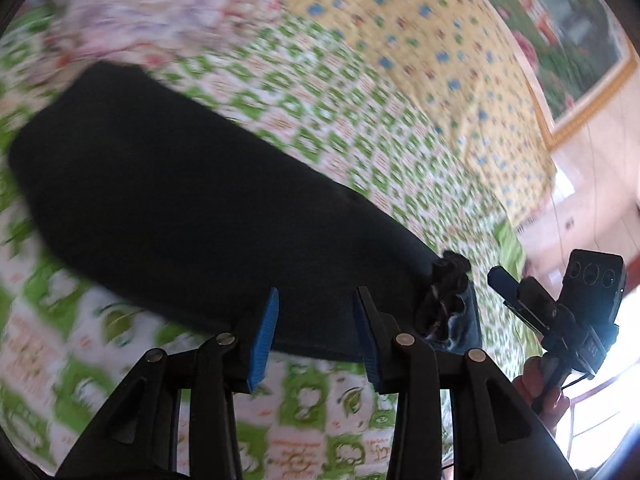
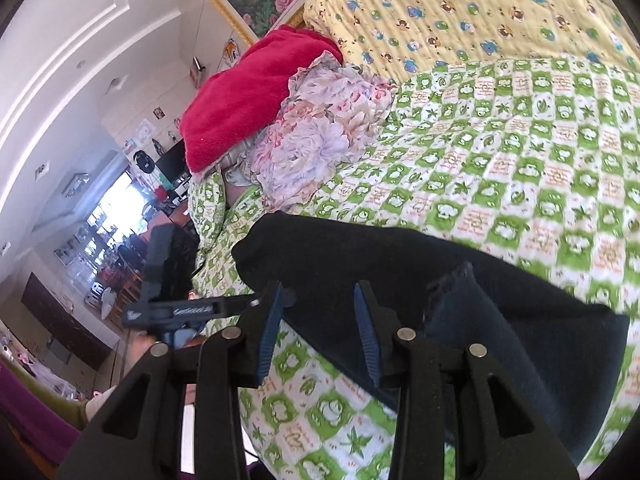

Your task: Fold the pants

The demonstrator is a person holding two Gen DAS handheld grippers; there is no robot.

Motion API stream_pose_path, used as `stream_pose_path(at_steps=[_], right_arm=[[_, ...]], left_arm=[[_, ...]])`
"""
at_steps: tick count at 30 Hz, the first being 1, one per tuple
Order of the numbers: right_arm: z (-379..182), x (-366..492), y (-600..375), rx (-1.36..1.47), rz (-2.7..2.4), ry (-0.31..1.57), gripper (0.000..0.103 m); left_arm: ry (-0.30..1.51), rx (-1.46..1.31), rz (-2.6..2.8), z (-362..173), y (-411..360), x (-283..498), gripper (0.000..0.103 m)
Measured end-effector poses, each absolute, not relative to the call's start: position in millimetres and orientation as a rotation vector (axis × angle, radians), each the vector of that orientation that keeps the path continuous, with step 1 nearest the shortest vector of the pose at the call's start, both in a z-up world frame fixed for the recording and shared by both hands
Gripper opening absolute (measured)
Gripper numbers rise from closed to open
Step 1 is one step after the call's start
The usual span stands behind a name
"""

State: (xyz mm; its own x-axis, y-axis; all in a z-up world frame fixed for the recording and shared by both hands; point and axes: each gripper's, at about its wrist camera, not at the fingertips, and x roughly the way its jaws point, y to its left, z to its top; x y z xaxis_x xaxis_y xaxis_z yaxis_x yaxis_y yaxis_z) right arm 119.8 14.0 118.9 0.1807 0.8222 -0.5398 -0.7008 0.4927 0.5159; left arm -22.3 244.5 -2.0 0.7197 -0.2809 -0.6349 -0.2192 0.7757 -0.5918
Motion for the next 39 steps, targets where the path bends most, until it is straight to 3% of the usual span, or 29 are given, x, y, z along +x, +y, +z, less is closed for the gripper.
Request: stream_pose_path(at_steps=[3, 7, 12, 15, 18, 39], right_arm=[[118, 126, 25, 0.145, 1.075, 0.889, 0.039], [113, 131, 41, 0.133, 1.092, 0.911, 0.040], [107, 134, 66, 0.107, 1.124, 0.942, 0.040], [104, 137, 83, 0.069, 1.146, 0.963, 0.042], [104, 141, 100, 0.035, 1.166, 0.963, 0.050], [82, 188, 247, -0.276, 1.324, 1.074, 0.050]], left_arm=[[0.759, -0.727, 0.028, 0, 256, -38, 0.039], [0.726, -0.771, 0.122, 2, 273, -62, 0.048], [0.693, -0.819, 0.199, 3, 293, -84, 0.049], [0.683, -0.855, 0.249, 0, 305, -94, 0.058], [0.673, -0.896, 0.292, -4, 318, -102, 0.058], [0.687, -0.982, 0.393, -24, 344, -85, 0.058]])
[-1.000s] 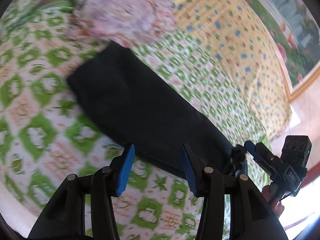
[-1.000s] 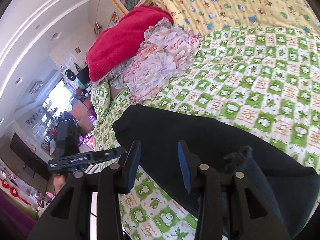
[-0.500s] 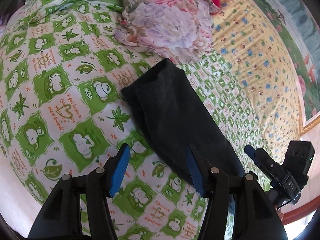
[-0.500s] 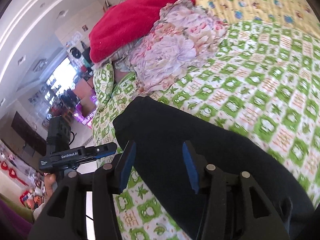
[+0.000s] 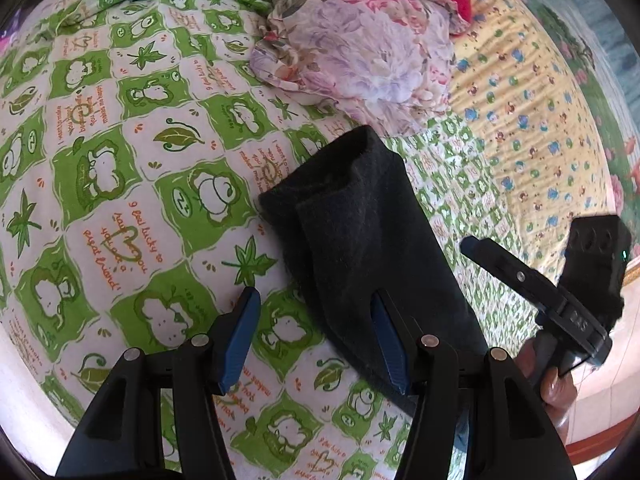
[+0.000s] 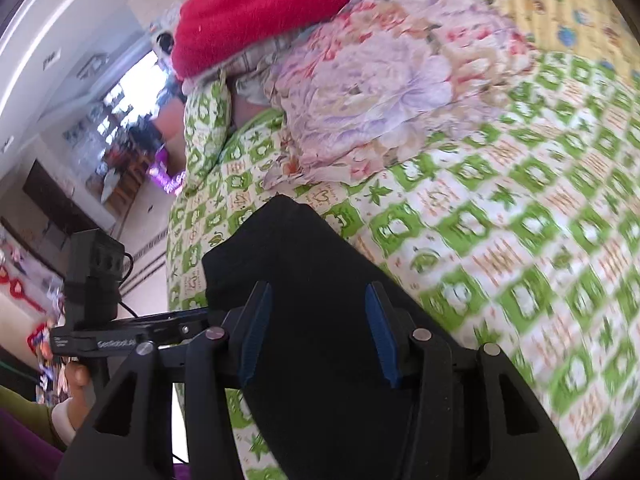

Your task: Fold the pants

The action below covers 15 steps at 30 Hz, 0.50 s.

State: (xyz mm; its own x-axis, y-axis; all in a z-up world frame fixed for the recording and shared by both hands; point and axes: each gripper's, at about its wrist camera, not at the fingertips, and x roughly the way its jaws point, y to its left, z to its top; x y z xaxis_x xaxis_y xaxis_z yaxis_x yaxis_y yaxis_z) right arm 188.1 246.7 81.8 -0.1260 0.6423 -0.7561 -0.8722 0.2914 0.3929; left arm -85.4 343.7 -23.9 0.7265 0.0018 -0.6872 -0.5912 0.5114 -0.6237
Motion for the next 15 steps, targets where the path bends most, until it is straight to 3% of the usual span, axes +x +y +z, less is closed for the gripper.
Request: stream_pose_path(at_steps=[15], right_arm=[[48, 204, 344, -0.563, 1.464, 1.221, 0.050]], left_arm=[[0.697, -0.969, 0.423, -26, 358, -67, 0.054]])
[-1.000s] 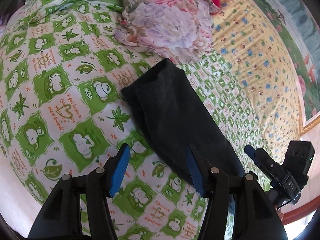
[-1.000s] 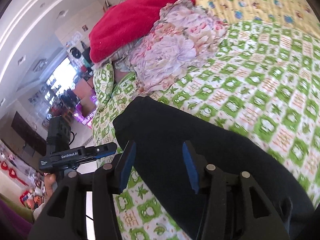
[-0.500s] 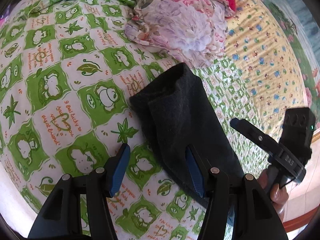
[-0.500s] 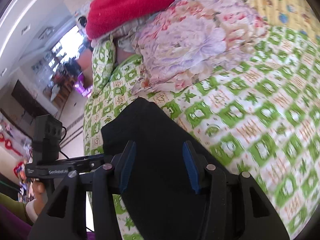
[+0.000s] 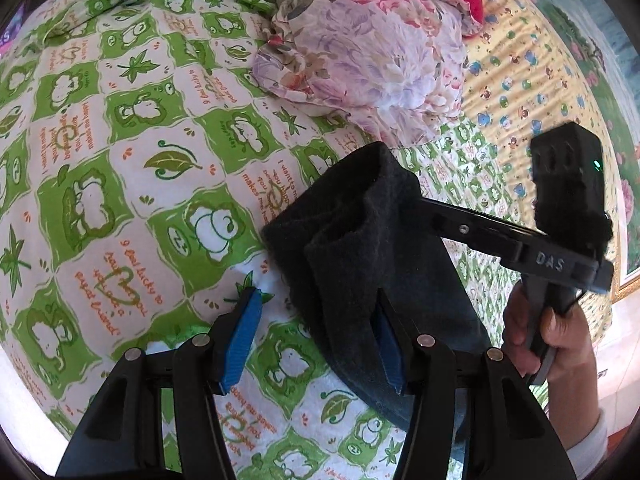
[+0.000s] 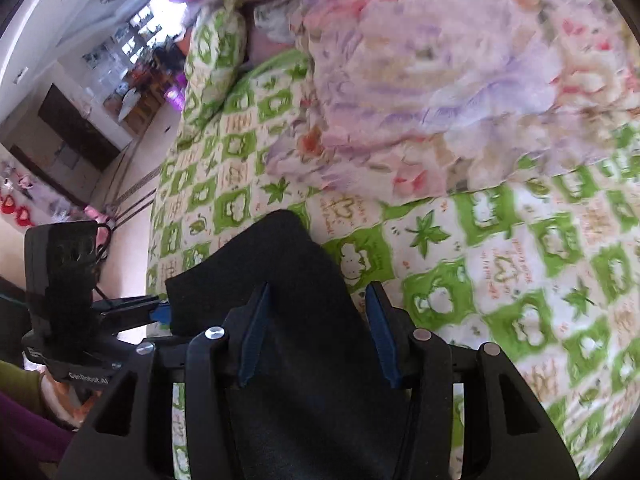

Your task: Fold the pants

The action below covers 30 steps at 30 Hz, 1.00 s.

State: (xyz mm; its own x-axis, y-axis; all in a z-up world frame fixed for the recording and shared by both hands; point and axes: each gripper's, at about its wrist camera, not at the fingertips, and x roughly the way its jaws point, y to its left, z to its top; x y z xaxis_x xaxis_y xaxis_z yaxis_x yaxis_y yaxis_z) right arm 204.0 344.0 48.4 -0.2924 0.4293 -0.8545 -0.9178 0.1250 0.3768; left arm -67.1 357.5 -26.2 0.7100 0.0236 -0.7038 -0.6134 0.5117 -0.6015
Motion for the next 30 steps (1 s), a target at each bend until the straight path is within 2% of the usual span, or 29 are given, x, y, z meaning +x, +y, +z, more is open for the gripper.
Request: stream_pose_path(at_steps=[3, 4, 5, 9, 13, 21, 30], right_arm=[[45, 204, 352, -0.589, 1.481, 1.226, 0.048], [45, 204, 353, -0.584, 1.493, 1.234, 0.041], [44, 204, 354, -0.581, 1.495, 1.236, 0.039], [47, 203, 350, -0.553, 1.496, 1.237, 0.031], [57, 205, 335, -0.478, 1.503, 1.219, 0.027], [86, 206, 306, -0.351, 1.540, 1.165, 0.025], [133, 212, 242, -0.171, 1.564, 1.037, 0.023]], left_arm=[[0.695, -0.971, 0.421, -28, 361, -64, 0.050], [0.695, -0.969, 0.421, -28, 363, -63, 0.047], [0.693, -0.964, 0.420, -29, 364, -61, 0.045], [0.694, -0.944, 0.413, -30, 364, -55, 0.030], [0.692, -0.946, 0.407, -24, 361, -49, 0.026], [0.649, -0.922, 0.365, 5, 347, -46, 0.024], [0.587, -0.792, 0.275, 64, 303, -33, 0.023]])
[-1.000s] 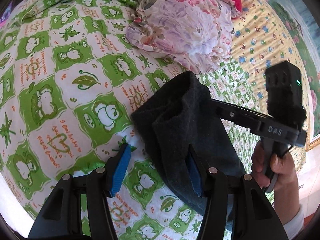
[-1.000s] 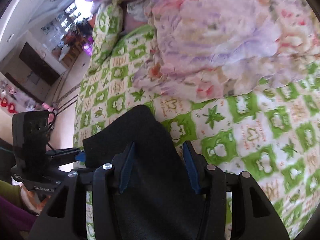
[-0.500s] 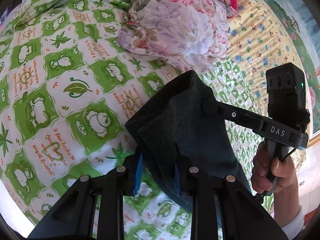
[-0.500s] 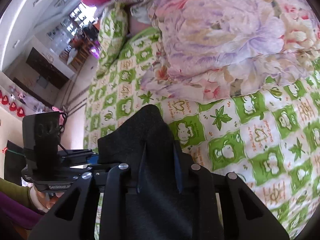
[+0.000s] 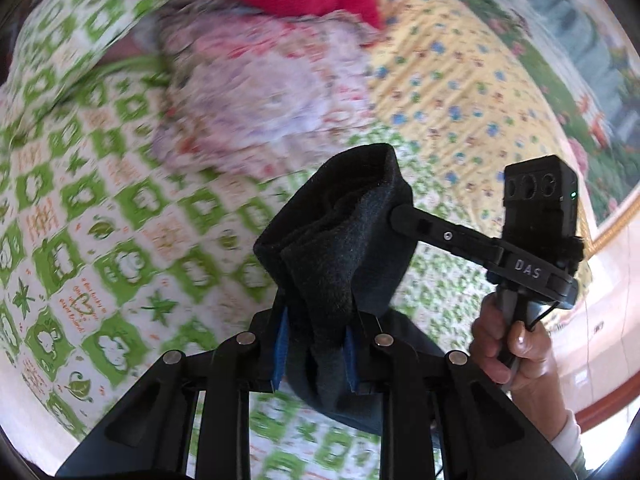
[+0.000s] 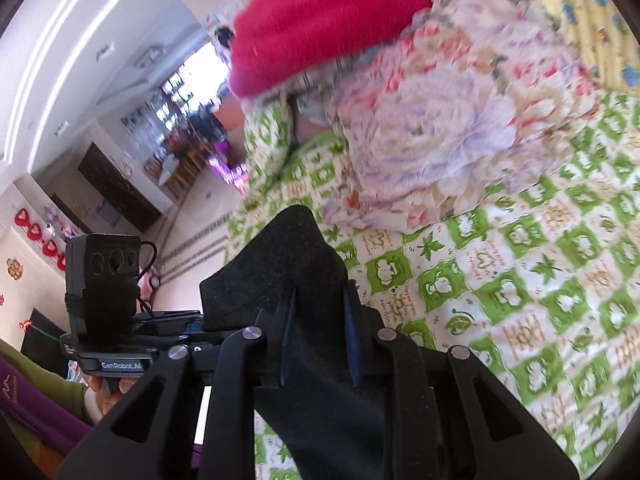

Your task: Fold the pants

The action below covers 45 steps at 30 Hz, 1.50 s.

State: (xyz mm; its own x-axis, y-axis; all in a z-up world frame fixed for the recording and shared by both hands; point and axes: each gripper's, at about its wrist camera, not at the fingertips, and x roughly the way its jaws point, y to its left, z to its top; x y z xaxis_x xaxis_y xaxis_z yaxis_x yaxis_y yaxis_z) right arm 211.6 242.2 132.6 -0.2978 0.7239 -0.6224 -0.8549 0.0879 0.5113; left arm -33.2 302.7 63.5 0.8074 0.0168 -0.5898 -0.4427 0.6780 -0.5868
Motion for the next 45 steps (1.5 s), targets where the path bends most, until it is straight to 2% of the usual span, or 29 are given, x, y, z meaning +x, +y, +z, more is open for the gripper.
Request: stream_pose_path(at_steps=[9, 32, 37, 38, 40, 45], right_arm=[[159, 225, 159, -0.018, 1.550, 0.949, 0.023], [153, 231, 32, 0.141, 1.418, 0.884, 0.020], [149, 232, 5, 0.195, 1.388, 0.868, 0.016], [148, 233, 1, 0.205, 1.383, 0.866, 0.013], [148, 236, -9, 0.237, 1.379, 0.861, 0.000], [143, 236, -25, 0.259, 1.349, 0.876, 0.001]], left_arm=[[0.568, -0.634, 0.150, 104, 240, -15, 0.022], [0.661, -0.484, -0.003, 113, 139, 22, 0.021], [0.687, -0.453, -0.039, 113, 118, 30, 0.021], [0.694, -0.449, -0.048, 112, 114, 31, 0.021], [0.714, -0.444, -0.063, 109, 105, 35, 0.021], [0.747, -0.423, -0.071, 99, 92, 42, 0.021]])
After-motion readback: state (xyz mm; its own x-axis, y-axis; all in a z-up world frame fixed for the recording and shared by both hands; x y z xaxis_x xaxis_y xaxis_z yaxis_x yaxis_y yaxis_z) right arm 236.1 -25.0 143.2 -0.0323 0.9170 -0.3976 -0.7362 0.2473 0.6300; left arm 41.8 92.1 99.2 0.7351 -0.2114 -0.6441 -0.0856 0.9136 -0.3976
